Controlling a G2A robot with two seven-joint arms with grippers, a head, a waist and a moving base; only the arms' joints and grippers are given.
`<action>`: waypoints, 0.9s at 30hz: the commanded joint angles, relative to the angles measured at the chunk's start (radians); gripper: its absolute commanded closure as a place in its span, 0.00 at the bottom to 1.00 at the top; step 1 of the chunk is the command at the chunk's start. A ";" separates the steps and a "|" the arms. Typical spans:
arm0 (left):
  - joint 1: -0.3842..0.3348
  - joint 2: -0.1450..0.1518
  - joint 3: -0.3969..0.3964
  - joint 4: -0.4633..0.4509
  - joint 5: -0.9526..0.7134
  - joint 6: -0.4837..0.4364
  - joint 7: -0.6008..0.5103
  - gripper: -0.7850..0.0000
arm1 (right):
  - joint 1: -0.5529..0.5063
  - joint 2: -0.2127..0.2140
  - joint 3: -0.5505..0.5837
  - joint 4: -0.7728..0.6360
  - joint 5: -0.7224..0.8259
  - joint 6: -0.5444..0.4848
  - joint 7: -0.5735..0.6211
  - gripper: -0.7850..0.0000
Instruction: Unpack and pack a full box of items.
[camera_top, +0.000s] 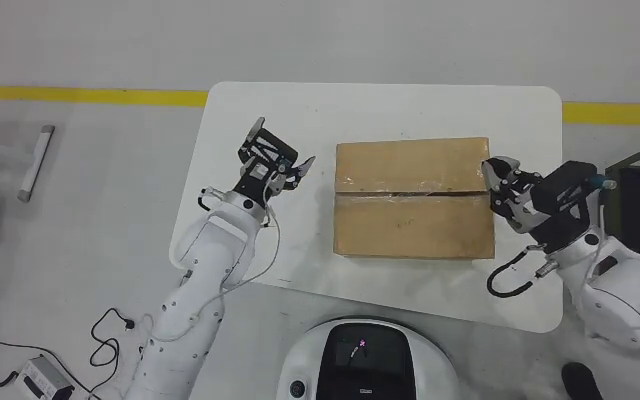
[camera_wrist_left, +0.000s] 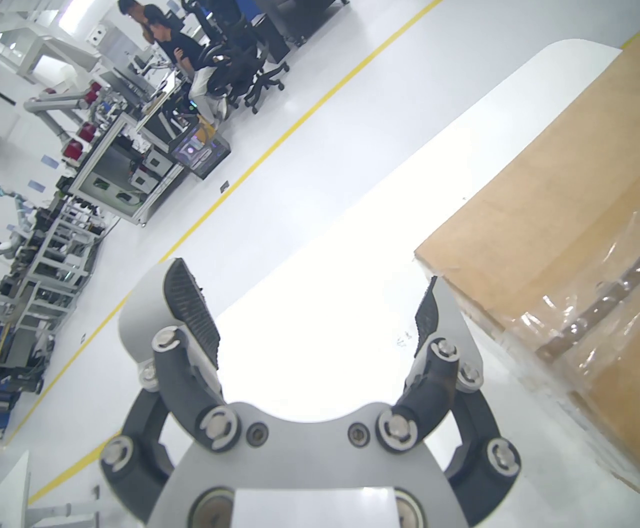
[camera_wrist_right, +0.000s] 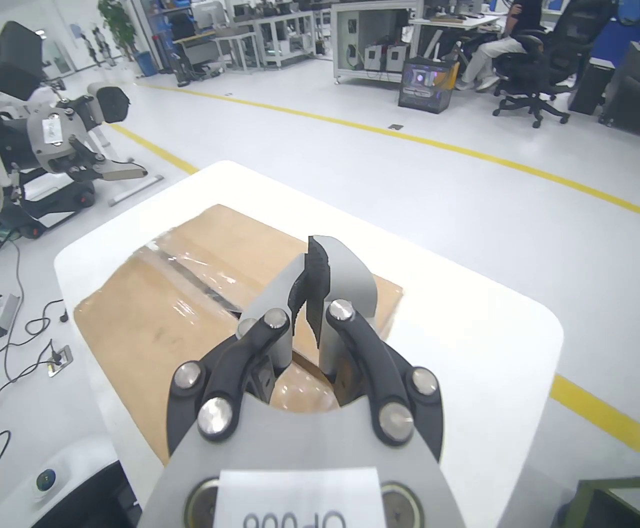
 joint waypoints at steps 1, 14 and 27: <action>0.030 0.003 -0.020 -0.023 0.000 0.017 -0.002 0.00 | 0.031 -0.002 -0.052 0.000 -0.011 -0.009 0.001 1.00; 0.094 0.008 -0.067 -0.075 -0.011 0.052 -0.005 0.00 | 0.218 -0.027 -0.367 0.093 -0.136 -0.002 0.019 1.00; 0.094 0.008 -0.067 -0.075 -0.011 0.052 -0.005 0.00 | 0.230 -0.032 -0.394 0.093 -0.147 0.004 0.013 1.00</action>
